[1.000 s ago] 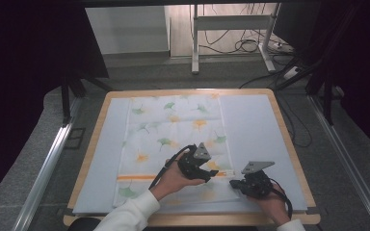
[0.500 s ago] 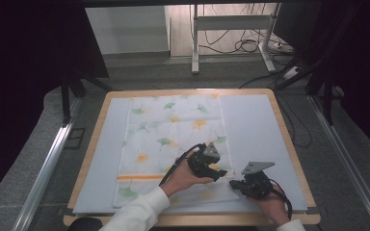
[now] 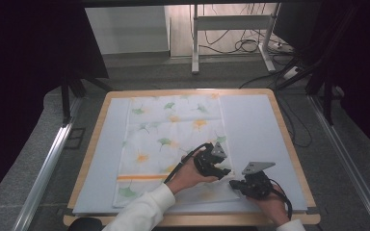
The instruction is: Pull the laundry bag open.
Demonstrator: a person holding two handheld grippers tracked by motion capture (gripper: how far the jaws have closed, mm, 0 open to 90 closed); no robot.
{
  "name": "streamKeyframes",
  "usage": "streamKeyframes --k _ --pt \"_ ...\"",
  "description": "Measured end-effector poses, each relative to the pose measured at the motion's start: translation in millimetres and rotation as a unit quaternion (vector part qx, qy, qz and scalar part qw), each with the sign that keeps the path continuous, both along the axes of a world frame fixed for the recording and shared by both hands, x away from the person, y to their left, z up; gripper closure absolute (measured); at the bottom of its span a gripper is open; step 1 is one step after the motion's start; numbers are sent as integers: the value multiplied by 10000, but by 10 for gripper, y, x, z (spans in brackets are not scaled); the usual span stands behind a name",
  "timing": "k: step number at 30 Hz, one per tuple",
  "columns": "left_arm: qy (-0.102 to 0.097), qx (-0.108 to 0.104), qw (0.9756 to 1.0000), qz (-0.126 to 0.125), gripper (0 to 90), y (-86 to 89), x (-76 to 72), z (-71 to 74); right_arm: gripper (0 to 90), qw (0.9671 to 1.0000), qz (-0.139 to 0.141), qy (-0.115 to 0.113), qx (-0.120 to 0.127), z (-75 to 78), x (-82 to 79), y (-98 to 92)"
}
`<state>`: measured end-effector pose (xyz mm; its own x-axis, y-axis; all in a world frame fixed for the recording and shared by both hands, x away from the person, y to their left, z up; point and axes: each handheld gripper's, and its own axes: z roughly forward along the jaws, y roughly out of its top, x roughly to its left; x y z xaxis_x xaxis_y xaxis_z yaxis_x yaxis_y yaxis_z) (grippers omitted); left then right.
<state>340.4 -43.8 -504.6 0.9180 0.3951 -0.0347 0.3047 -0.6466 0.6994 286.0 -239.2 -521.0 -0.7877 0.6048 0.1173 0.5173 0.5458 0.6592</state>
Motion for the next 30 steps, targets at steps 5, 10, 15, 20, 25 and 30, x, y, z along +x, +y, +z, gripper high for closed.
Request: streamKeyframes --k 5,10,15,20,25,30 --pt "14 108 9999 -67 567 -68 10 -75 892 10000 -8 15 17 -2 2 -3" --pt "54 214 9997 -58 591 -102 42 -112 892 10000 -1 17 15 -3 4 -6" --pt "-28 292 9993 -225 610 -168 19 -118 892 10000 3 17 29 -4 8 -8" --pt "9 335 9992 -232 671 -199 34 -122 892 10000 -1 12 28 -5 6 -7" --pt "158 317 9992 -159 734 -192 51 -119 892 10000 4 14 28 -6 8 -7" --pt "150 303 9994 -114 792 -190 53 -116 892 10000 22 4 5 -4 5 -5"
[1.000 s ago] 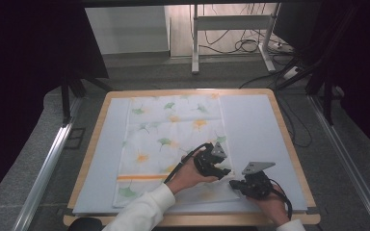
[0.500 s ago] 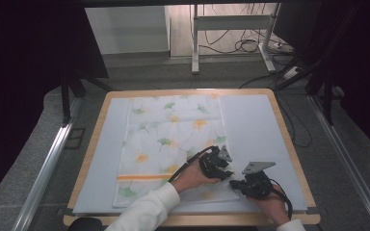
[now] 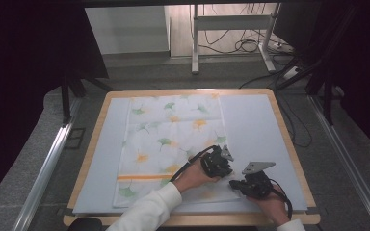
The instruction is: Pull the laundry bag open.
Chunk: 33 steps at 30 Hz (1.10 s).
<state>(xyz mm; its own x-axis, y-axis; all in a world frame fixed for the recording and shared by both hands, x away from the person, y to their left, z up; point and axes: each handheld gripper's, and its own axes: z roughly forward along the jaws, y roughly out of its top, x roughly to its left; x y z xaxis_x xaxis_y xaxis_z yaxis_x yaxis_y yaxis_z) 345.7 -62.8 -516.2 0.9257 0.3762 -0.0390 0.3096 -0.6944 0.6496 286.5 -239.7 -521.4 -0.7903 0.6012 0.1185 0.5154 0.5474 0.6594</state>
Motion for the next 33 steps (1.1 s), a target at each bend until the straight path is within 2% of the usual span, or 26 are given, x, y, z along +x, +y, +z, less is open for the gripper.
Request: streamKeyframes --k 3,8,11,15,21,23,25,28,33 --pt "-4 -9 10000 -15 824 -12 -22 1 892 10000 -16 20 18 -2 2 -1" --pt "-128 70 9999 -79 840 -27 -68 10 892 10000 -1 3 5 -1 2 -2" --pt "-59 32 9999 -112 840 -3 -64 11 892 10000 -3 6 8 0 0 0" --pt "-80 -23 9999 -140 840 15 -60 0 892 10000 3 6 5 -1 3 -2" --pt "-254 -36 9995 -203 839 19 -85 -3 892 10000 5 1 4 -1 3 -2" --pt "-255 -56 9993 -283 836 38 -76 -1 892 10000 7 0 3 -1 3 -2" --pt "-143 -172 9994 -260 835 46 -74 -7 892 10000 8 -1 1 -1 3 -2" --pt "-121 -144 9994 -283 841 49 -74 -4 892 10000 5 5 9 -1 2 0" --pt "-230 -23 9992 -339 844 31 -97 12 892 10000 9 3 6 0 2 0"
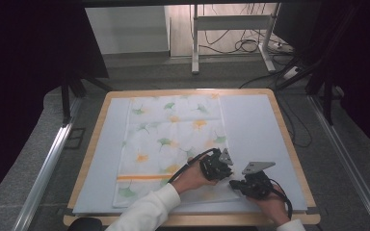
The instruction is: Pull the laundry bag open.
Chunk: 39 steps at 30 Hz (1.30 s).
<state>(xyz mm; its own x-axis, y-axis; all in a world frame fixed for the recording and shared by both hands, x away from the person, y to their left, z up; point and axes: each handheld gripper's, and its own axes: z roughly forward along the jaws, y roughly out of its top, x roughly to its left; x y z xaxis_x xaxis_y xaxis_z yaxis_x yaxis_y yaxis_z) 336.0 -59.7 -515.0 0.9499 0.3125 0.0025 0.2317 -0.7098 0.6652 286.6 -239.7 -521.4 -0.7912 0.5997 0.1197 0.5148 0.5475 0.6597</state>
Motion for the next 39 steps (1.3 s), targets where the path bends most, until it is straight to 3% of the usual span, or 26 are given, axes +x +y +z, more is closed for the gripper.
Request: streamKeyframes --k 2,4,11,24,39 --pt "2 41 10000 18 845 7 14 4 892 10000 2 -11 -12 0 -1 1" --pt "156 16 9997 168 845 -9 32 -1 892 10000 1 -5 -7 0 0 1" --pt "7 231 9996 140 847 -44 5 21 892 10000 11 -26 -26 -1 1 3" --pt "-35 288 9994 165 847 29 -9 19 896 9997 -160 188 44 -1 19 -1" --pt "78 276 9993 228 847 205 0 18 896 9996 -157 207 59 -4 30 -8"
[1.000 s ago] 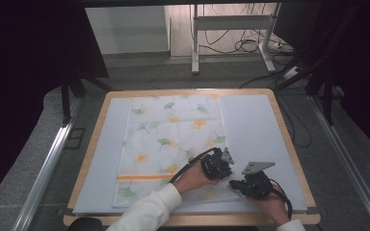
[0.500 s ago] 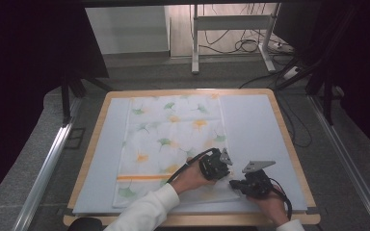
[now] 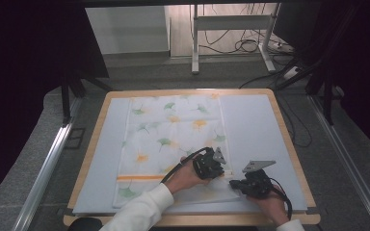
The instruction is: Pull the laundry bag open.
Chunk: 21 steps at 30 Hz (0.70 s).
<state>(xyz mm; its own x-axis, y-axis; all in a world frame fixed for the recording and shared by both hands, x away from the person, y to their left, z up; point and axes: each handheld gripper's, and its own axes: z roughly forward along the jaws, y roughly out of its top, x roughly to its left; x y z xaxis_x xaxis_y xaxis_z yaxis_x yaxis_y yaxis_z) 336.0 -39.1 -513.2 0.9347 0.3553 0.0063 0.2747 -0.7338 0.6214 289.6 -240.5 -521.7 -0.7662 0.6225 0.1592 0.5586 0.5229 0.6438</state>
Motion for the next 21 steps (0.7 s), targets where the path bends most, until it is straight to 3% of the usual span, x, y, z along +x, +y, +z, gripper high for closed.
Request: streamKeyframes --k 8,12,21 --pt "-56 110 9999 -7 847 16 -25 10 896 10000 0 -4 5 -1 3 0" --pt "-230 254 9994 8 847 -7 -53 14 896 10000 -10 1 9 -1 3 1" --pt "-70 192 9998 -16 847 49 -37 19 897 10000 -9 13 16 -1 4 0"
